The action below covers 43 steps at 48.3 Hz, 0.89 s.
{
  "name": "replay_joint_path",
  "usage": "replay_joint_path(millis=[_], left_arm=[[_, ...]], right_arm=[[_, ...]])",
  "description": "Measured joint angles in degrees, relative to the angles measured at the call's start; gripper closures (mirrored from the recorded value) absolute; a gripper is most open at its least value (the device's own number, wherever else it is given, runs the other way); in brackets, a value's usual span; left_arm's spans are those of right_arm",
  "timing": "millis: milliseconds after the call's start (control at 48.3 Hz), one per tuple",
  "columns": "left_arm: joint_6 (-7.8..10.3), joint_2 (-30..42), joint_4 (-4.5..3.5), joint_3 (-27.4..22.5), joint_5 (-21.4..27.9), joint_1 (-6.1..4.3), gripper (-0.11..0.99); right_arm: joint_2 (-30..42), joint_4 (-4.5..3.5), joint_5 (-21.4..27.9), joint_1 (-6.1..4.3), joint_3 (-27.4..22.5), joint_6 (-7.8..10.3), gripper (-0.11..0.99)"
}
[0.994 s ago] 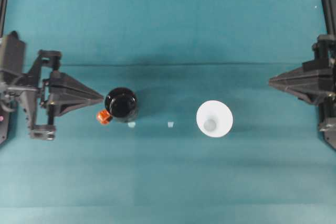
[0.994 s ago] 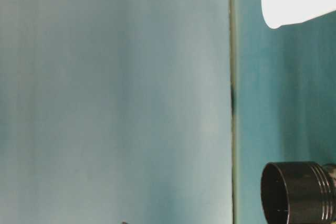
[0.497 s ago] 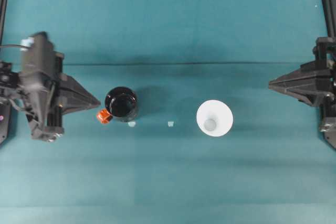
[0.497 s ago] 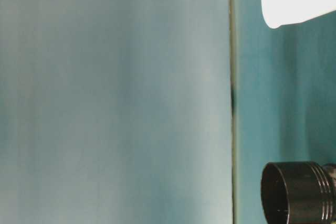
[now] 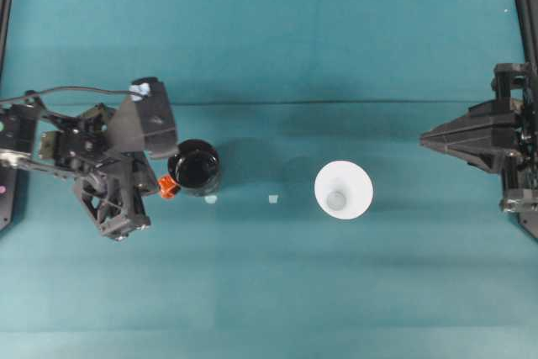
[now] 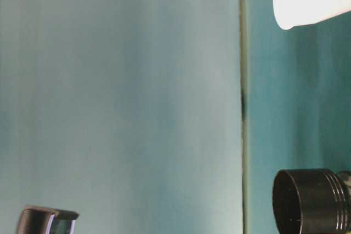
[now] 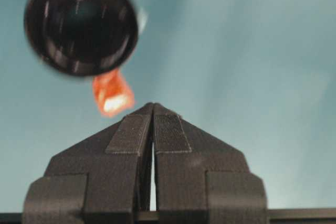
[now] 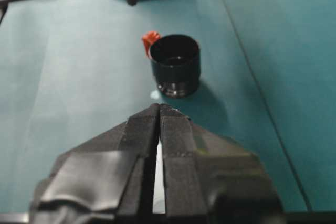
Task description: Put the paper cup into the moved red handle cup holder.
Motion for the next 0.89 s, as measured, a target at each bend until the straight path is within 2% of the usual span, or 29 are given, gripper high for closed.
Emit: replay_joint_path(millis=[435,497,600,745,807,890], left_arm=[[-0.18,0.44,0.0,-0.09,0.35,-0.09,0.86],[-0.35,0.35,0.0,0.18,0.35,-0.09,0.83],[-1.58,0.26,0.09,0.88,0.35,0.0,0.62],[-5.8,0.26,0.09,2.11,-1.23,0.35,0.17],[-7.12,0.26,0.0,2.9,-2.29,0.53,0.0],[-8.53,0.62,0.0,4.04,-4.39,0.44,-0.11]], right_arm=[[0.09,0.0,1.49,0.0,-0.09,0.0,0.96],[0.09,0.0,1.58,0.0,0.0,0.0,0.96],[0.09,0.0,1.58,0.0,0.0,0.0,0.96],[0.09,0.0,1.67,0.0,-0.09,0.0,0.96],[0.09,0.0,1.58,0.0,0.0,0.0,0.96],[0.09,0.09,1.58,0.0,-0.09,0.09,0.96]])
